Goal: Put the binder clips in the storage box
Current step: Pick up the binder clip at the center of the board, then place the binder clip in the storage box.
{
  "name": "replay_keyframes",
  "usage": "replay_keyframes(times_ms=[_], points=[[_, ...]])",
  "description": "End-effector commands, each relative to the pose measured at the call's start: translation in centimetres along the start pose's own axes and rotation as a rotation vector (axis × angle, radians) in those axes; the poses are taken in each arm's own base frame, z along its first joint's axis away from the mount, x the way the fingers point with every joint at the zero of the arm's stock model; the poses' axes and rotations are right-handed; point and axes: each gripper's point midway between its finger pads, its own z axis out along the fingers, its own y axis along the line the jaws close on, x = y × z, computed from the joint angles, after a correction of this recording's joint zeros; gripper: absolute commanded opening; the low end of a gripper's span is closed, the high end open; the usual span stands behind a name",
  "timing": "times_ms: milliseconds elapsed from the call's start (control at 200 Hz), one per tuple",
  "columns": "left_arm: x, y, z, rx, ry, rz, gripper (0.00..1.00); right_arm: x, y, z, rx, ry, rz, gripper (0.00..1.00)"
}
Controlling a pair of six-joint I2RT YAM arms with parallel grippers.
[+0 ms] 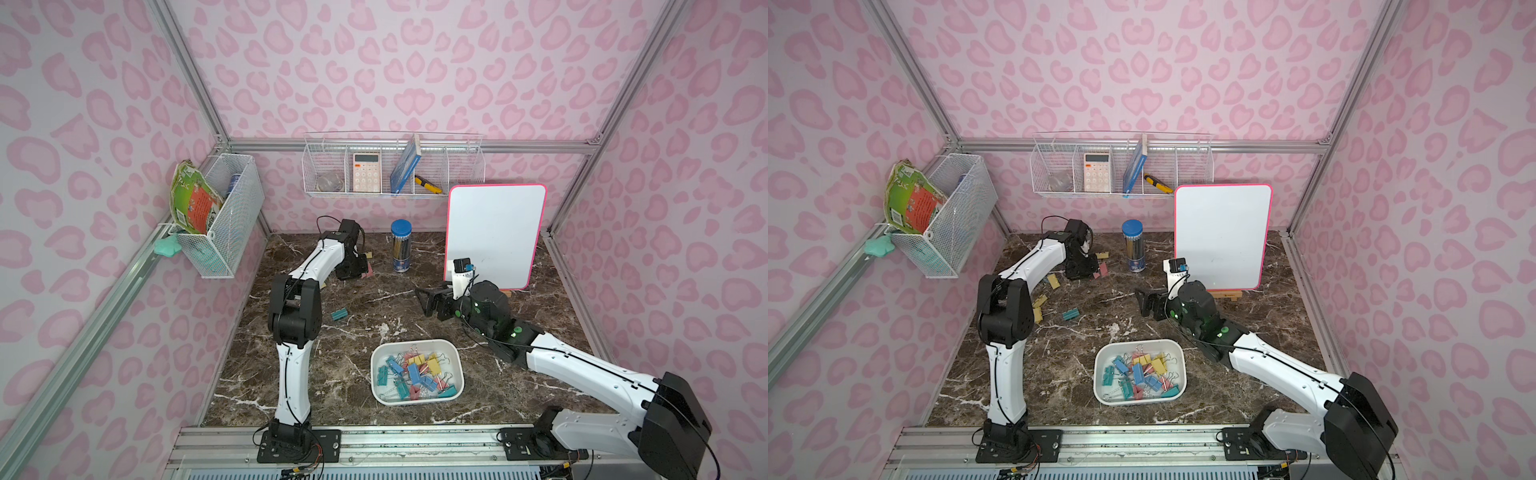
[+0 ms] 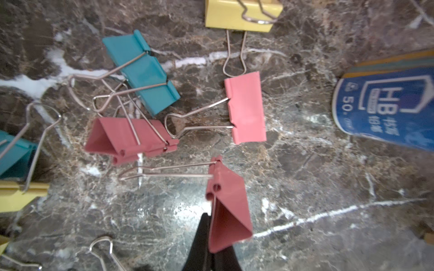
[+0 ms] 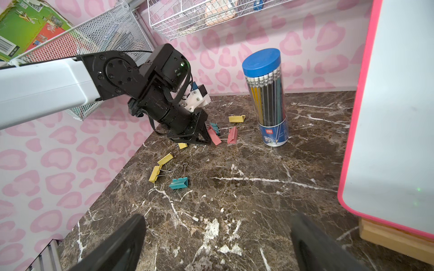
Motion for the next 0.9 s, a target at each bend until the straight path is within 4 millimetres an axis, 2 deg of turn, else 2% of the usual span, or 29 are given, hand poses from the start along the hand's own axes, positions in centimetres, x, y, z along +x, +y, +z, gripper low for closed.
replay_keyframes(times_ms=[0,145,310,420,540,555,690,800,895], points=[[0.7,-1.4,-2.2,0.08,0.015,-0.031,0.0,-0.2,-0.1,-0.1,0.008,-0.008,0.011,0.98],[1.9,-3.9,-6.4,0.222,0.005,-0.037,0.0,-0.2,-0.2,-0.1,0.01,-0.009,0.013,0.98],[4.8,-7.7,-13.3,0.423,-0.023,0.046,0.0,-0.1,-0.3,0.1,0.003,-0.005,0.019,0.98],[8.5,-10.6,-17.8,0.568,-0.041,0.181,0.0,-0.2,-0.5,0.3,-0.006,-0.008,0.033,0.98],[14.3,-13.2,-21.8,0.695,-0.061,0.369,0.0,-0.8,-1.6,0.3,-0.011,-0.024,0.067,0.98],[15.4,-13.1,-21.4,0.696,-0.04,0.382,0.0,-0.8,-1.8,0.2,-0.011,-0.025,0.074,0.98],[22.4,-14.5,-22.9,0.727,-0.001,0.515,0.0,-1.5,-3.7,-0.2,0.008,-0.053,0.122,0.98],[27.0,-14.7,-21.7,0.681,0.058,0.578,0.0,-1.8,-4.6,-0.5,0.026,-0.061,0.132,0.98],[29.8,-13.9,-20.0,0.62,0.108,0.608,0.0,-2.0,-5.0,-0.5,0.036,-0.064,0.139,0.98]])
